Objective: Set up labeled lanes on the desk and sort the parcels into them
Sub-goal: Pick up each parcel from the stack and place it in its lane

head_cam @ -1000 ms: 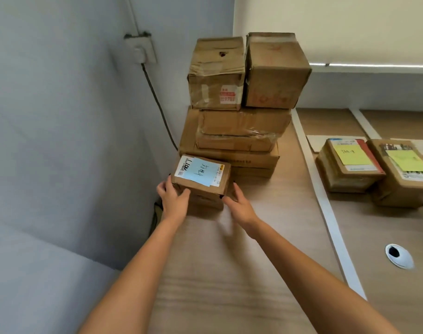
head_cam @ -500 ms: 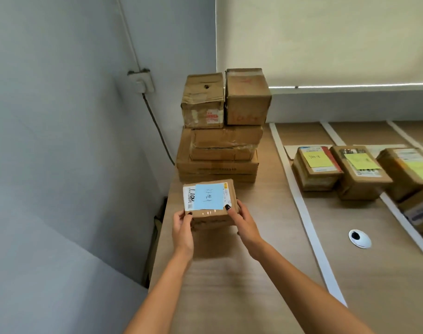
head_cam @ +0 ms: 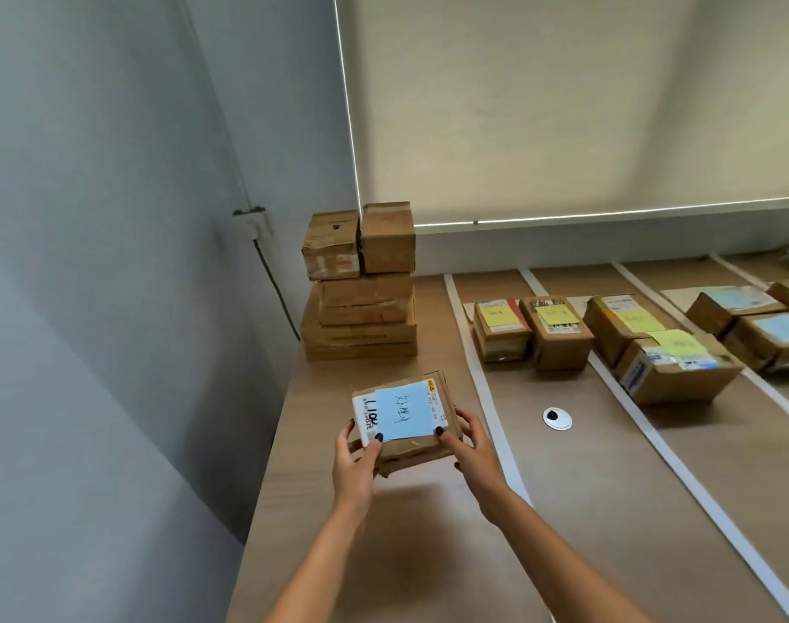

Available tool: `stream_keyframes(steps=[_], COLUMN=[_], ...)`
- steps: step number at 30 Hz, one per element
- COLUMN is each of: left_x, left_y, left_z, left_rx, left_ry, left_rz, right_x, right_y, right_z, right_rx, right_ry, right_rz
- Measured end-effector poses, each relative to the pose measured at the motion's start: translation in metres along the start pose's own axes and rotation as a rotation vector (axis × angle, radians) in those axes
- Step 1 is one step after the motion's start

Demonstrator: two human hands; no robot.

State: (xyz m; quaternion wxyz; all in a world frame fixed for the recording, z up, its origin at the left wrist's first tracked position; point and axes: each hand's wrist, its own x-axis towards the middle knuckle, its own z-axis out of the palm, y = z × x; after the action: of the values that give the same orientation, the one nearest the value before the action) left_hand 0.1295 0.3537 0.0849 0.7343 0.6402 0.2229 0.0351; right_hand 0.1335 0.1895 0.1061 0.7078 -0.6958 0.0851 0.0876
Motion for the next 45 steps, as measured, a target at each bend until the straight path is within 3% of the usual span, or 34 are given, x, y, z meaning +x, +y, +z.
stream_keyframes(steps=[14, 23, 32, 45], left_x=[-0.130, -0.133, -0.120, -0.162], left_y=[-0.028, -0.032, -0.060, -0.090], left_z=[0.148, 0.205, 0.244, 0.380], left_rx=[0.045, 0.076, 0.104, 0.200], left_ry=[-0.022, -0.025, -0.105, -0.159], left_rz=[0.056, 0.054, 0.036, -0.005], right_x=[-0.069, -0.057, -0.050, -0.036], right_y=[0.009, 0.004, 0.020, 0.046], right_z=[-0.186, -0.237, -0.273, -0.415], right_rx=[0.012, 0.031, 0.039, 0.062], right_ry=[-0.068, -0.064, 0.050, 0.171], right_rz=[-0.015, 0.011, 0.058, 0.085])
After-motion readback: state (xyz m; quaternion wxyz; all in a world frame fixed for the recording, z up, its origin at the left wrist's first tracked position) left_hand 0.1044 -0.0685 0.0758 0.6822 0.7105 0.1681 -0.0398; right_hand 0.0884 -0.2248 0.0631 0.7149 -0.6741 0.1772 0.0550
